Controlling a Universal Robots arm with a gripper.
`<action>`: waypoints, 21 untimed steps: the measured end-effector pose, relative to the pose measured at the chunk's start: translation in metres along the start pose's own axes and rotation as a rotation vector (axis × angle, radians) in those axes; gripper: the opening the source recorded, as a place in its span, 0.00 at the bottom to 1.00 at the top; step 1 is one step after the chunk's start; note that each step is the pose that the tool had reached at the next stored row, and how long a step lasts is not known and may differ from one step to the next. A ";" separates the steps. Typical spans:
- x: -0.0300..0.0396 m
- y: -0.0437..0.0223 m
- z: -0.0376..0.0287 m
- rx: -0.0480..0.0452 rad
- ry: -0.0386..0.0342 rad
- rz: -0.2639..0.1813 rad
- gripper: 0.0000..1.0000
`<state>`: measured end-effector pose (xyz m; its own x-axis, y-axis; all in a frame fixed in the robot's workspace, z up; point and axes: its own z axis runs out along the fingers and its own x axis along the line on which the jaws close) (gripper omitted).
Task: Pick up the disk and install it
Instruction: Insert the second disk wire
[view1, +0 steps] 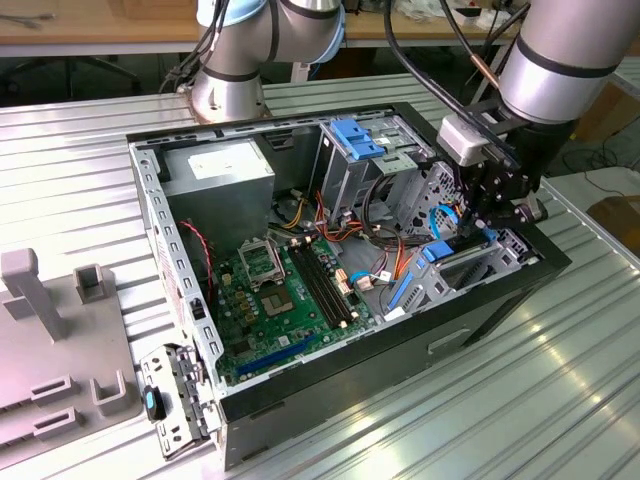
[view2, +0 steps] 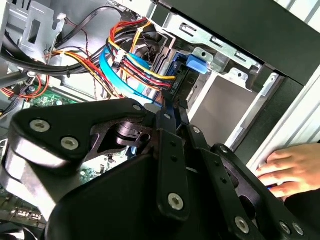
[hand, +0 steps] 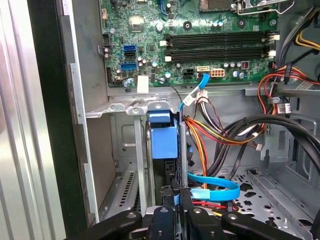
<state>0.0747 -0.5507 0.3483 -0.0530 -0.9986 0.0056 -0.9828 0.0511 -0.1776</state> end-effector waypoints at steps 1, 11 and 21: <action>0.0003 0.0001 0.0008 -0.0008 -0.0069 0.001 0.16; 0.0027 -0.0012 0.0039 -0.0050 -0.0208 0.002 0.16; 0.0042 -0.0018 0.0010 -0.0050 -0.0210 0.003 0.16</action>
<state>0.0764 -0.5550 0.3477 -0.0518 -0.9985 -0.0155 -0.9835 0.0537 -0.1727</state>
